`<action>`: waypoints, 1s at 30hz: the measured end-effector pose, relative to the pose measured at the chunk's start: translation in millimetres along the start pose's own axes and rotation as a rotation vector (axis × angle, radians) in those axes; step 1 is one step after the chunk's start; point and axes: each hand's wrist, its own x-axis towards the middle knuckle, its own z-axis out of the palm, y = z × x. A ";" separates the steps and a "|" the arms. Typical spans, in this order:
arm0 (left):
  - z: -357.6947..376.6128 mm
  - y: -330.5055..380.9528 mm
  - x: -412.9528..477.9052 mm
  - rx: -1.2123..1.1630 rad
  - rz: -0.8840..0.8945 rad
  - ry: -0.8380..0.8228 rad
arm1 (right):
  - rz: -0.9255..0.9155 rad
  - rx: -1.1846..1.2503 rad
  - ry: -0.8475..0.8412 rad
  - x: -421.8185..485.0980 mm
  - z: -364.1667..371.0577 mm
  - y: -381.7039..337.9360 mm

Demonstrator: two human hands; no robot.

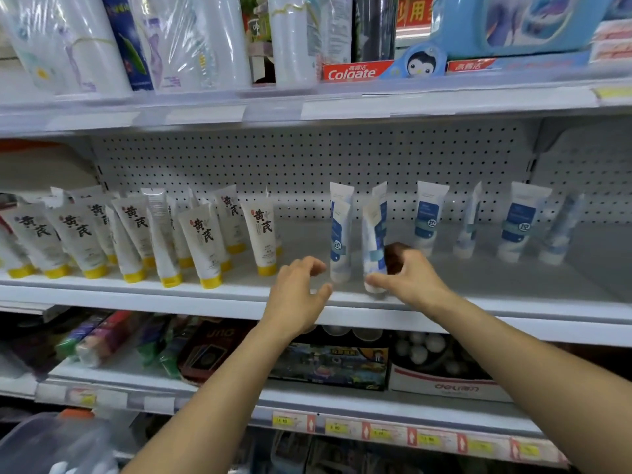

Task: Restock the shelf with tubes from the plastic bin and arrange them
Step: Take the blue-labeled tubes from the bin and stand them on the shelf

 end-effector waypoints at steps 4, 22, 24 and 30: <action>-1.5 -6.9 5.1 0.276 0.047 0.020 | 0.045 -0.086 0.040 22.5 -1.5 8.4; -9.4 -13.2 8.5 0.243 0.039 -0.023 | 0.189 -0.174 0.038 33.2 4.6 18.9; -11.2 -10.1 2.4 0.214 0.048 -0.018 | 0.180 -0.213 0.079 22.1 0.2 17.1; -20.3 -3.0 -36.7 0.156 0.027 -0.016 | -0.006 -0.405 0.124 -27.7 -13.7 6.6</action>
